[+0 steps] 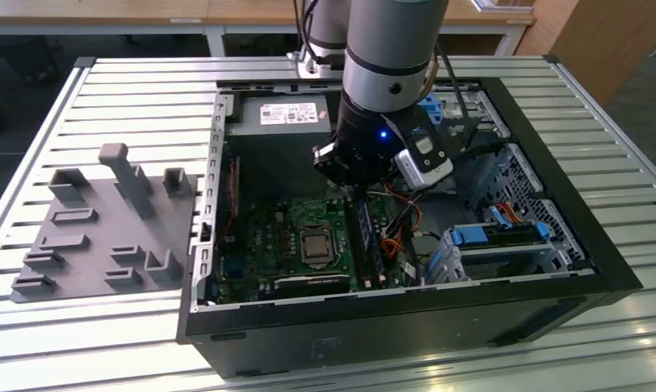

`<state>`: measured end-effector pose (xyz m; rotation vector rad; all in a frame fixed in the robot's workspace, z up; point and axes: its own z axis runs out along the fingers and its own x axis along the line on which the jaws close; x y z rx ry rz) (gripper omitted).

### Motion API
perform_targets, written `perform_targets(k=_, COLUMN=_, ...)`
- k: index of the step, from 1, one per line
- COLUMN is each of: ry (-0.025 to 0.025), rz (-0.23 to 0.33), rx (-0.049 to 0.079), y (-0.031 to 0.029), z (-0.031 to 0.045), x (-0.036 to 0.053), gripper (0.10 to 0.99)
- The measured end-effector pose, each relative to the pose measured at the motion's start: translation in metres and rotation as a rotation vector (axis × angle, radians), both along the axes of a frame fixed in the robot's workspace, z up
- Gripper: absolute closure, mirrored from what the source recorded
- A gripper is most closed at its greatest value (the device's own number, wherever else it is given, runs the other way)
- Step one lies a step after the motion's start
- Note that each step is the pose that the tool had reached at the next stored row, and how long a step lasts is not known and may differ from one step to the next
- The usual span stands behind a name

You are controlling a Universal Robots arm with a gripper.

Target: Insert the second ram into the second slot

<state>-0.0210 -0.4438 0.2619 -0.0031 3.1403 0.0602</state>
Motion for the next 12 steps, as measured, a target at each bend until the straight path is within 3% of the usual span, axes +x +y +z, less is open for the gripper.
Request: perform_targets(k=12, ry=0.0049, rz=-0.006, rx=0.0, y=-0.0083, z=-0.011, x=0.0033, gripper=0.949)
